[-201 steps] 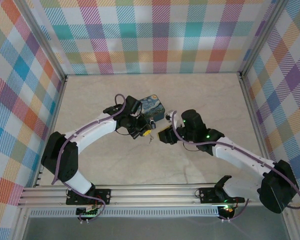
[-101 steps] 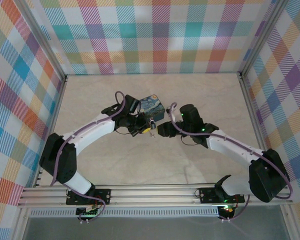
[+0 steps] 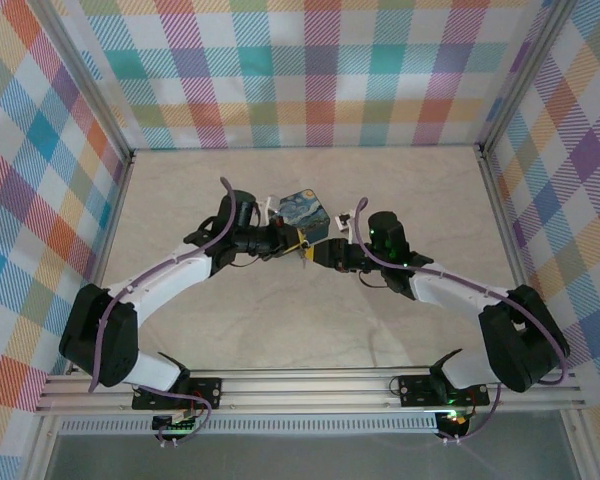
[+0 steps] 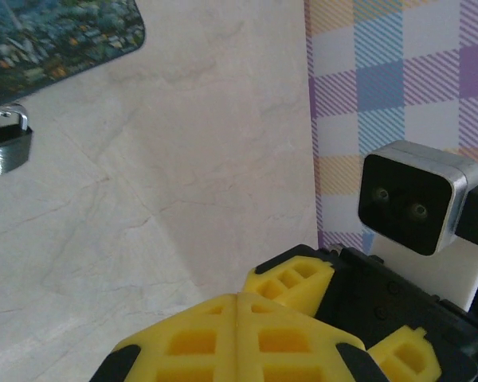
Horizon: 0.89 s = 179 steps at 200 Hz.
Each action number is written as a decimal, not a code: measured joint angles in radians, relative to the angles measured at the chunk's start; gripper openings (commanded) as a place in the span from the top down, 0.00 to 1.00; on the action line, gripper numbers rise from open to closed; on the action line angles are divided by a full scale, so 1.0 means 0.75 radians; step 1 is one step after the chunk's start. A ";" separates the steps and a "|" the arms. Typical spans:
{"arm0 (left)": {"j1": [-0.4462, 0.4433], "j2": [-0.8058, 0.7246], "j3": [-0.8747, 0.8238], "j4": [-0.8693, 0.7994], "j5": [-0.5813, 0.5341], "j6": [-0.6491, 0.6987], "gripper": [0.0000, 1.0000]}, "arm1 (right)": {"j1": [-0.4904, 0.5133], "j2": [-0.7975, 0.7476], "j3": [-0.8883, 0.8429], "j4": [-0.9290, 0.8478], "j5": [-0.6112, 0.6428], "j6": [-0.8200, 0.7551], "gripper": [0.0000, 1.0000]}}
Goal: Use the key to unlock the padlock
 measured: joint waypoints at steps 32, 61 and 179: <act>0.027 -0.027 -0.033 0.083 0.011 -0.040 1.00 | 0.000 0.028 -0.010 0.142 0.004 0.116 0.62; 0.031 -0.069 -0.059 0.154 0.010 -0.079 1.00 | 0.000 0.089 -0.010 0.289 0.003 0.220 0.62; 0.036 -0.099 -0.120 0.251 -0.020 -0.168 1.00 | 0.033 0.140 -0.010 0.475 -0.024 0.362 0.69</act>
